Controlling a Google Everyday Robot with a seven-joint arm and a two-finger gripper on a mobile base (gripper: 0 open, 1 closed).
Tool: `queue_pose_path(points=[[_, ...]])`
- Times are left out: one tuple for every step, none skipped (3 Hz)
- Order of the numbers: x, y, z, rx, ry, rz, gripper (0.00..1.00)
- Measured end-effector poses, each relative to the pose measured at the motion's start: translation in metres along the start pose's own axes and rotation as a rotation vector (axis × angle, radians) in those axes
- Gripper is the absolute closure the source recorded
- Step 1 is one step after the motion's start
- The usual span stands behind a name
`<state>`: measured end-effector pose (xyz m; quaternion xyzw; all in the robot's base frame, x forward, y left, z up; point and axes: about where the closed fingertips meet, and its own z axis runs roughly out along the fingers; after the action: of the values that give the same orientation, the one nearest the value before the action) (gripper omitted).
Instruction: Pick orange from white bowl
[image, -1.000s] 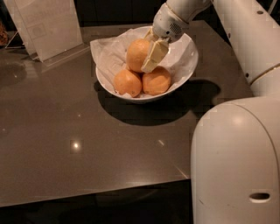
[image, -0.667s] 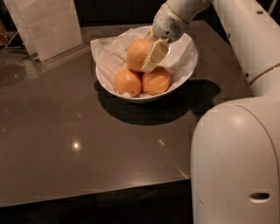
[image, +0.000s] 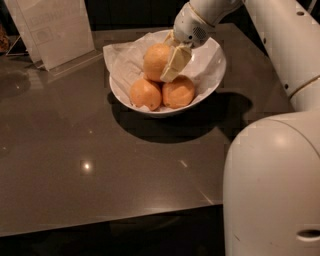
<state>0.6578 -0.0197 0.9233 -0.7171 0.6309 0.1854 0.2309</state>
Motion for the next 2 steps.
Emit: queue_pose_path(points=[[-0.002, 0.017, -0.024, 0.088, -0.021, -0.036, 1.00], [-0.005, 0.057, -0.051, 0.173, -0.046, -0.057, 1.00]])
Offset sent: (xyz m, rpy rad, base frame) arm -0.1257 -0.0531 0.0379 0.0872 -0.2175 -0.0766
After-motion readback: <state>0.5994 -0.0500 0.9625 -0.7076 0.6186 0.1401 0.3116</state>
